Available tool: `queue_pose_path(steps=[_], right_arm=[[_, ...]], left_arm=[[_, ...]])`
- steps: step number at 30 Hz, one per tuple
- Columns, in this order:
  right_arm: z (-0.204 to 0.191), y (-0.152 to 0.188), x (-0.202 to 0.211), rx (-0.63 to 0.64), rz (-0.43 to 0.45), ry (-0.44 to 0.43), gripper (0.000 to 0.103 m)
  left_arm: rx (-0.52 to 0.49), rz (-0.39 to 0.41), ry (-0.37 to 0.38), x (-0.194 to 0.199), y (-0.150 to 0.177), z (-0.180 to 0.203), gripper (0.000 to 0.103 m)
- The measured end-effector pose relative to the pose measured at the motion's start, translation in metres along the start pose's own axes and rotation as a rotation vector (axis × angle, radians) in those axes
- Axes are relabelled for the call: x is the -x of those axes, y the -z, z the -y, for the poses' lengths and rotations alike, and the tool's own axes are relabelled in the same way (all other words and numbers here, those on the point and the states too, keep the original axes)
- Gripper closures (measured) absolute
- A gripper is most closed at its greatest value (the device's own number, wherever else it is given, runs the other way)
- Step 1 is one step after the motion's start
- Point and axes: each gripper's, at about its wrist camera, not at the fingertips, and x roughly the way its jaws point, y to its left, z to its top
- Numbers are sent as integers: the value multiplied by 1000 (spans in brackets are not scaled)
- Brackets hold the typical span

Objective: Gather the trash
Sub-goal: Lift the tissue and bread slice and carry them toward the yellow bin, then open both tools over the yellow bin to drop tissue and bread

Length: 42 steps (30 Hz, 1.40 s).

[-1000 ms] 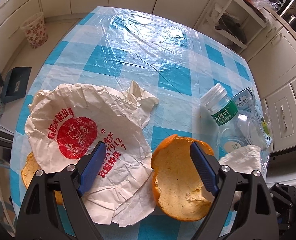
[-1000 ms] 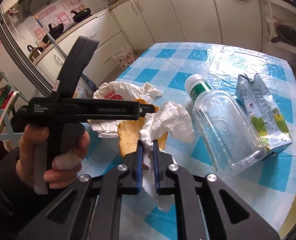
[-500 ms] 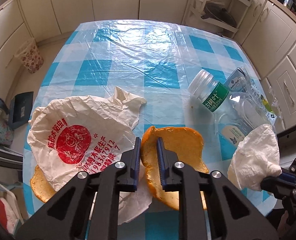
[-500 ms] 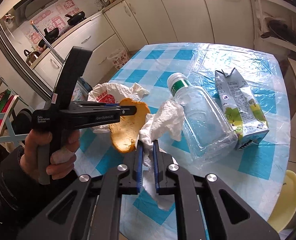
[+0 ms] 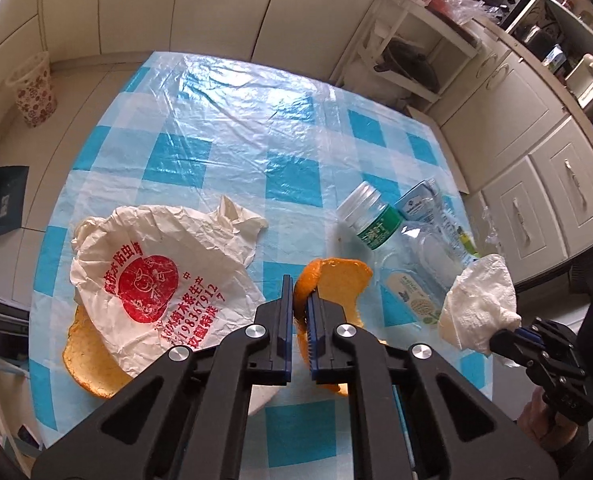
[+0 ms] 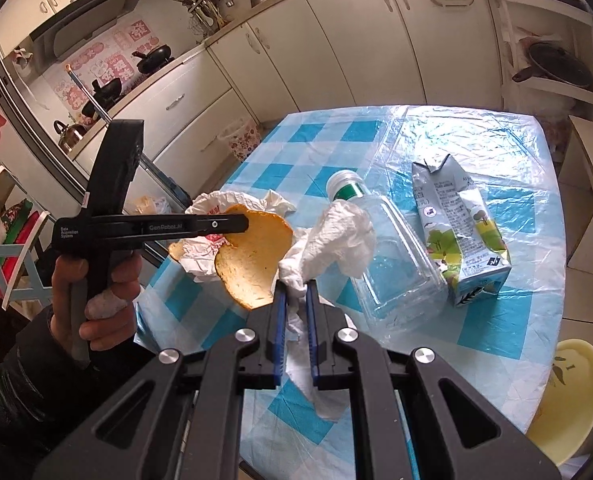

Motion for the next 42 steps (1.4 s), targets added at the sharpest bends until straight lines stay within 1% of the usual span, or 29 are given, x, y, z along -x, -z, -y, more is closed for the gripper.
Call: queue_pose_path(steps=[4,6,8,11,15,18,22,25,28,31,33,34,35,37,38,39,41,42], right_arm=[[13,-6,18,-51,63,-12,93],[22,-8,30,-83,97,-8,93],[31,-10,40,-106,128,7,93],[43,-11,58,-142,169,47,92],[64,-10,83,-180,192,176,93],[84,-6,100,-213,177,286,92],[113,6,109,-242,102,440,92],[139,22,105,-283,29,499,92],[165,40,96,-329,-59,523,92],[189,57,85,-364,-142,545,91],[200,66,86,-394,-172,566,85],[204,68,88,-404,-168,580,76],[207,70,92,-420,-156,591,72],[212,70,101,-451,-127,608,72],[213,68,109,-467,-94,616,66],[214,66,118,-485,-52,623,58],[215,60,140,-521,57,614,58],[213,57,152,-538,114,595,56]], left_arm=[[2,60,95,24,-1,3,97],[3,77,141,31,-2,7,97],[7,87,194,36,-2,10,97],[0,93,252,42,-3,21,97],[-8,95,321,49,-2,41,97],[-31,87,359,49,-1,69,97],[-44,46,420,32,8,119,97],[-62,-1,434,6,17,163,97],[-88,-38,423,-21,27,206,97],[-123,-71,368,-51,38,246,97],[-143,-100,316,-76,46,269,97],[-151,-114,286,-89,51,279,97],[-153,-131,260,-102,55,288,97],[-150,-163,221,-125,62,298,97],[-146,-176,200,-136,66,303,97],[-141,-194,180,-149,70,309,97],[-136,-230,157,-170,77,318,97],[-137,-243,144,-178,81,320,97]])
